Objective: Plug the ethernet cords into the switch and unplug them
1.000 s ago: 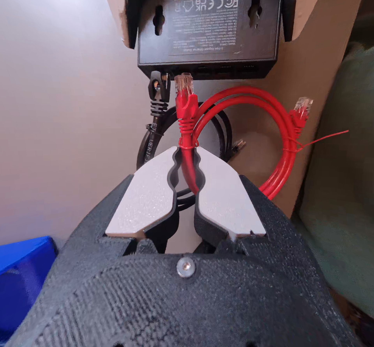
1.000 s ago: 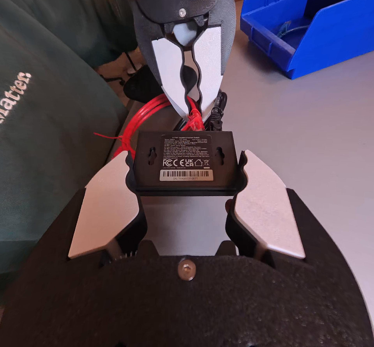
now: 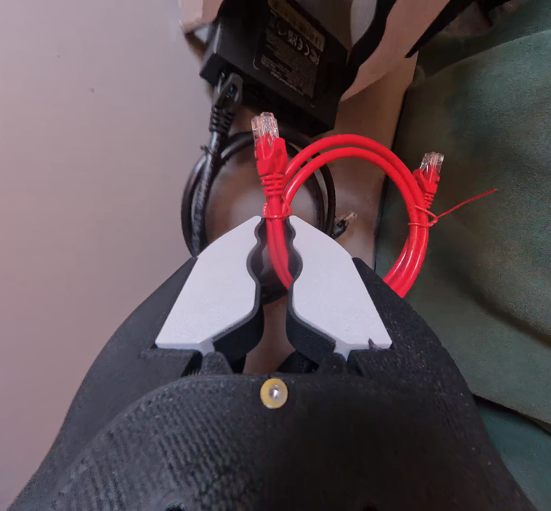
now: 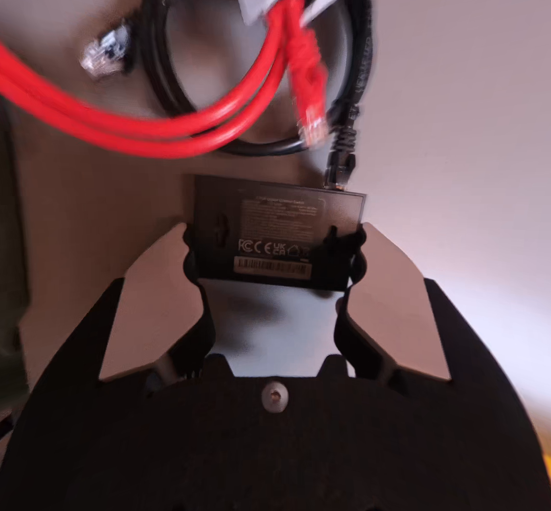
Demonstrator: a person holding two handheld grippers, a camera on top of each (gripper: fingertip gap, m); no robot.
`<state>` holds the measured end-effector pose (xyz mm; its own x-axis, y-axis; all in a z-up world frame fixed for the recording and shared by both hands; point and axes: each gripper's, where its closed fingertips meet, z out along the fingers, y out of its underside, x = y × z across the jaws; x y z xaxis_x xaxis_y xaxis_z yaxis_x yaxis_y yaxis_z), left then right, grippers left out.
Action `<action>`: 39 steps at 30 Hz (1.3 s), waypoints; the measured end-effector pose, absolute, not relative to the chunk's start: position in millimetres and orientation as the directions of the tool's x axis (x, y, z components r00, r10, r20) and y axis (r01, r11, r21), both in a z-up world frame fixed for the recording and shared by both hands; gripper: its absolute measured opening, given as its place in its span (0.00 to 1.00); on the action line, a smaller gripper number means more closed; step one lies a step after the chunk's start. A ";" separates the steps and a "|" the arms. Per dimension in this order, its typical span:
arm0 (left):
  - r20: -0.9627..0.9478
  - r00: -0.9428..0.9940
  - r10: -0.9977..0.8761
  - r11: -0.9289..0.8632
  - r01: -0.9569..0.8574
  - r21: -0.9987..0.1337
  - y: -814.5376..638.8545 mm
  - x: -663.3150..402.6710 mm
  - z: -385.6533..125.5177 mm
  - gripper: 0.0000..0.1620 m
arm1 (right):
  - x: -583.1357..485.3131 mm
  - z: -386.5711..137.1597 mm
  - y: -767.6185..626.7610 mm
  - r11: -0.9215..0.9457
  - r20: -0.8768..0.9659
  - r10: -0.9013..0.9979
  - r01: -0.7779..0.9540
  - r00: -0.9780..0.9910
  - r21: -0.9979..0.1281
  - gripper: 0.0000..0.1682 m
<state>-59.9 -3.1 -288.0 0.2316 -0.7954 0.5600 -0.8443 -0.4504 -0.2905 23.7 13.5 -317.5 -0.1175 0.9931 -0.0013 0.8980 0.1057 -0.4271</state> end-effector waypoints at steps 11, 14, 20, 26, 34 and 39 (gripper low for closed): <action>0.589 0.262 -0.764 -0.428 -0.890 -0.160 -12.3 -59.9 -299.3 0.07 | 7.1 -310.4 8.5 0.252 -0.024 0.944 0.764 -0.330 -0.594 0.60; 0.587 0.265 -0.765 -0.433 -0.886 -0.164 -11.3 -60.1 -299.1 0.07 | 6.5 -309.7 9.8 0.250 -0.034 0.942 0.762 -0.335 -0.598 0.60; 0.388 0.229 -0.893 -0.361 -0.878 -0.315 1.5 -59.6 -285.4 0.16 | 5.1 -311.9 14.1 0.241 -0.015 0.952 0.782 -0.305 -0.575 0.60; 0.168 0.206 -0.964 -0.258 -0.882 -0.394 10.6 -51.0 -292.5 0.10 | 1.5 -306.7 14.5 0.201 -0.045 0.955 0.753 -0.292 -0.627 0.60; 0.328 0.256 -0.909 -0.397 -0.770 -0.500 11.3 -44.1 -289.0 0.09 | 2.2 -307.5 13.7 0.222 -0.014 0.955 0.744 -0.298 -0.630 0.60; 0.300 0.256 -0.919 -0.372 -0.817 -0.442 4.0 -44.7 -291.3 0.09 | 0.8 -295.5 8.9 0.151 -0.119 0.938 0.692 -0.327 -0.706 0.60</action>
